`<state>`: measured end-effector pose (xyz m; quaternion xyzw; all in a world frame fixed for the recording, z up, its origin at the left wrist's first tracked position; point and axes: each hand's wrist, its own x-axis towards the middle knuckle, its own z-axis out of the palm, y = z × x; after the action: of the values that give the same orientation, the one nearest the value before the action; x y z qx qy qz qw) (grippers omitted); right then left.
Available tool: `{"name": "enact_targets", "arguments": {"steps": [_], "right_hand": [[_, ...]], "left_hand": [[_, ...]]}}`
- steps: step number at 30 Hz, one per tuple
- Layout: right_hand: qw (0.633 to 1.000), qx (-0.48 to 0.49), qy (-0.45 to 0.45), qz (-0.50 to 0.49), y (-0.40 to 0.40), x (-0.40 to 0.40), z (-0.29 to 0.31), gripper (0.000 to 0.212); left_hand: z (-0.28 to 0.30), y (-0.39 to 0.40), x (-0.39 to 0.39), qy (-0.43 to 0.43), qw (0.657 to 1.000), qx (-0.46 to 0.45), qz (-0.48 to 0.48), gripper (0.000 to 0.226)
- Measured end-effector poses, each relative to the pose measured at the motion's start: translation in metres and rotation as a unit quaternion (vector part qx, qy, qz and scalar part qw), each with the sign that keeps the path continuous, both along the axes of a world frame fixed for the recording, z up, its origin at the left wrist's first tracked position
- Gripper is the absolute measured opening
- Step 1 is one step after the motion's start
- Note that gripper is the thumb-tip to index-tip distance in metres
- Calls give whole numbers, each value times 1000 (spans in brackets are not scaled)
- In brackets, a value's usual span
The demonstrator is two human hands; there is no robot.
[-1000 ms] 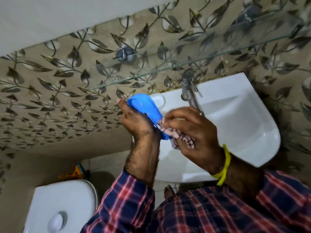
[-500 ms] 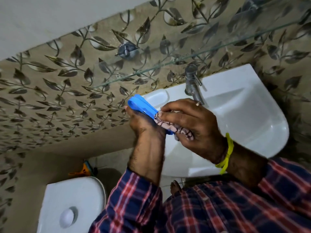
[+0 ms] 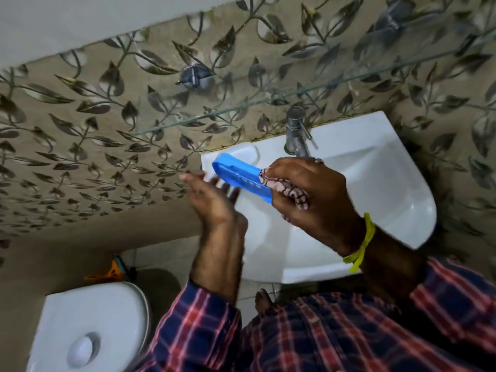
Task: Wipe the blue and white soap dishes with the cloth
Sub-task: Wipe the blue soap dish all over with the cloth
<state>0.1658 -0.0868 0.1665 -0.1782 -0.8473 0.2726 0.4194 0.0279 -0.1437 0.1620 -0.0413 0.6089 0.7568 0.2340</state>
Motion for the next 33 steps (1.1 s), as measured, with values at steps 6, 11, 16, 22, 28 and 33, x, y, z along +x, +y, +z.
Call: {"name": "enact_targets", "arguments": {"steps": [6,11,16,22,28,33], "right_hand": [[978,29,-137,155,35,13,25,23],[981,-20,-80,177,53,14,42,29],[982,-94,-42,161,59,12,37,22],[977,-177,48,111,51,24,13,26],[968,-224,83,73,45,21,12,18],[954,-270,126,43,34,26,-1,15]], "left_hand": [[26,-19,-33,613,640,-147,-439,47],[30,-18,-24,426,738,-121,-509,17],[23,-12,-19,332,816,-35,-472,21],[19,-14,-9,327,855,-28,-401,11],[17,-14,-10,337,858,-15,-387,15],[14,-14,-15,331,877,1,-349,16]]}}
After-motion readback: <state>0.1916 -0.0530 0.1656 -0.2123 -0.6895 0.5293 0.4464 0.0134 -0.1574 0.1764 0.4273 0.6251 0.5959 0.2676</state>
